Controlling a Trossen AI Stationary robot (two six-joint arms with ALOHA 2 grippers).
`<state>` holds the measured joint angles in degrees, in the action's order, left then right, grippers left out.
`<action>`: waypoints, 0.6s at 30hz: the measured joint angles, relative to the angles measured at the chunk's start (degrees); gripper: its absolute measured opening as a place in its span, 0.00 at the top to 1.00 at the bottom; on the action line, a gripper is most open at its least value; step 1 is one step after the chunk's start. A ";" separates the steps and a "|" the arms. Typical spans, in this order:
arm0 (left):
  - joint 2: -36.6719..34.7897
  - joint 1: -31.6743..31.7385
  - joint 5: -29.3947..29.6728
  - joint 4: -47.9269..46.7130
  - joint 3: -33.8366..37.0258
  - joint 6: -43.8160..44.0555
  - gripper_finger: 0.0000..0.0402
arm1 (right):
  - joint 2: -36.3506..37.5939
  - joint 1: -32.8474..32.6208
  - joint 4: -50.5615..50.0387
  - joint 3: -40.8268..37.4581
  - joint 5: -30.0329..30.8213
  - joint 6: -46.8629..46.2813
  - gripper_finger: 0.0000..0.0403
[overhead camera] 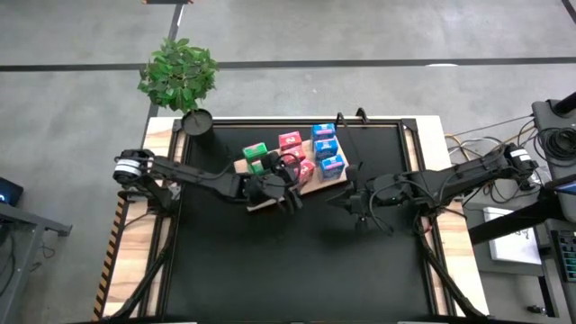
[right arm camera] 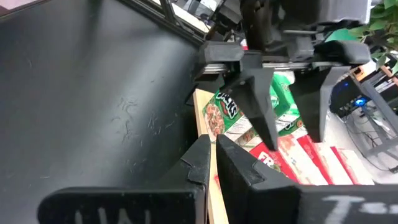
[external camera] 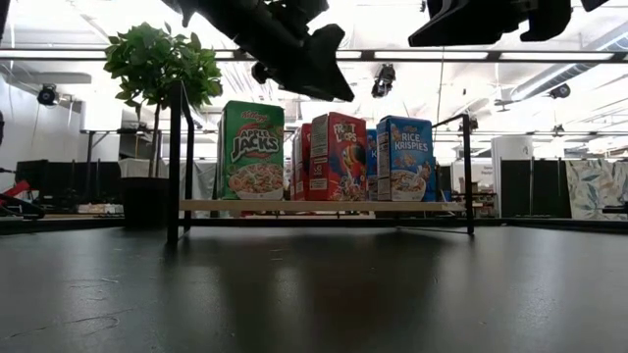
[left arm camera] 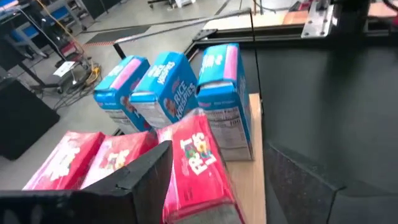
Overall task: Stack cereal on shelf
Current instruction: Align the red cereal box with the other red cereal box on the shelf
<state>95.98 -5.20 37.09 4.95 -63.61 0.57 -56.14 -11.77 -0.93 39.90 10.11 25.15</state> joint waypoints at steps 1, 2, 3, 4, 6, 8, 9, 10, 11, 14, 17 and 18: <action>0.09 0.02 0.36 -0.38 0.00 0.11 0.42 | -0.02 0.00 -0.07 0.00 0.00 0.00 0.96; 0.11 0.09 1.16 -0.83 0.00 0.15 0.42 | -0.03 0.00 -0.20 0.00 0.01 0.00 0.96; 0.11 0.23 1.54 -1.31 0.00 0.22 0.42 | -0.03 0.00 -0.10 0.00 0.02 0.00 0.96; 0.11 0.38 1.63 -1.48 0.00 0.19 0.43 | -0.03 0.00 -0.05 0.00 0.02 -0.02 0.96; 0.11 0.49 1.61 -2.24 0.00 0.19 0.43 | -0.03 0.00 -0.09 0.00 0.01 -0.01 0.96; 0.11 0.40 1.54 -3.02 0.00 0.04 0.44 | -0.03 0.00 -0.09 0.00 0.02 0.00 0.96; 0.11 0.38 1.54 -3.40 -0.01 0.05 0.45 | -0.03 0.00 -0.09 0.00 0.02 -0.01 0.96; 0.11 0.36 1.54 -3.87 -0.04 0.05 0.46 | -0.03 0.00 -0.09 0.00 0.02 0.00 0.96; 0.11 0.36 1.52 -4.19 -0.11 0.06 0.47 | -0.03 0.00 -0.11 0.00 0.02 0.00 0.96; 0.11 0.42 1.79 -5.16 -0.11 0.17 0.49 | -0.03 0.00 -0.11 0.00 0.04 -0.02 0.96; 0.07 0.43 4.31 -6.59 -0.11 0.59 0.51 | -0.05 0.00 -0.11 0.00 0.04 0.00 0.96; 0.06 0.40 4.60 -6.75 -0.11 0.68 0.52 | -0.07 0.00 -0.13 0.00 0.04 -0.02 0.96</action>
<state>96.04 -4.81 41.69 -1.81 -63.72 1.24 -56.20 -11.77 -1.06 39.90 10.15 25.13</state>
